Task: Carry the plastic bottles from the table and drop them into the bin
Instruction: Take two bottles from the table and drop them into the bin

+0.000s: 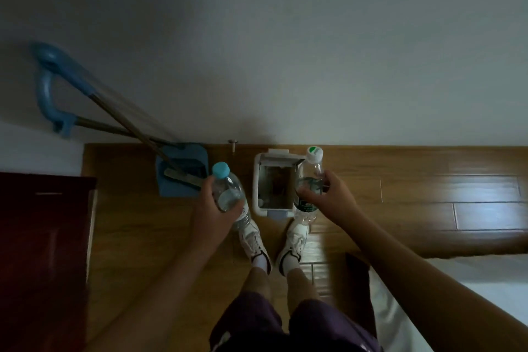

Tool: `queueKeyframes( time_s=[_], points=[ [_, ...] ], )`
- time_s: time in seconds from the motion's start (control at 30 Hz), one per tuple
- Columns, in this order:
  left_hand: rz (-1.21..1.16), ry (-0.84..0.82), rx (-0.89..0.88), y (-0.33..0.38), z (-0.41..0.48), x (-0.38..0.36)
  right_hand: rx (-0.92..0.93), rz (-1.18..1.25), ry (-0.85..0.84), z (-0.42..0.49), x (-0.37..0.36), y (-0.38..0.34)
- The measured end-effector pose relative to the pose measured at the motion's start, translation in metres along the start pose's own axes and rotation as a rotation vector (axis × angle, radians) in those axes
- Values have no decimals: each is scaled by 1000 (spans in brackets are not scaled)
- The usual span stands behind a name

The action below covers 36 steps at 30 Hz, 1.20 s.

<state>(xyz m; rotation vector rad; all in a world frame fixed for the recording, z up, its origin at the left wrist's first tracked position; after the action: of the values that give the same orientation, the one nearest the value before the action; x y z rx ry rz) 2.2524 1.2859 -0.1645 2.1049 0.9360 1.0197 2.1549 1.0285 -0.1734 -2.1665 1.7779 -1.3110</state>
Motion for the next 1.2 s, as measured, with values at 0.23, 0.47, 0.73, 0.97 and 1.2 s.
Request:
queueKeyframes(
  time_s=[0.23, 0.47, 0.73, 0.97, 1.2],
  points=[
    [-20, 49, 22, -69, 73, -57, -57, 149, 1, 71, -59, 58],
    [36, 31, 5, -152, 125, -135, -50, 259, 88, 129, -114, 133],
    [182, 12, -114, -193, 159, -196, -53, 337, 124, 157, -145, 177],
    [334, 16, -222, -194, 179, -217, -38, 346, 100, 163, -147, 177],
    [292, 45, -145, -201, 174, -201, -15, 263, 59, 165, -143, 165]
  ],
)
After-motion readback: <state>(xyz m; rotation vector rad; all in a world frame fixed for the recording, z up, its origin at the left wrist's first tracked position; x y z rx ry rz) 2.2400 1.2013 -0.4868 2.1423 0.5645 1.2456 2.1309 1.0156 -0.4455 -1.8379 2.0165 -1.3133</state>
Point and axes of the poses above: each hand's wrist, its own z-axis towards the middle knuckle, its own x-axis out of the back of the hand, y = z × x, the point moved 3 cm from there along z, towards the middle knuckle, and after that the axes turned 9 degrees about -z, right-handed, at the moved point
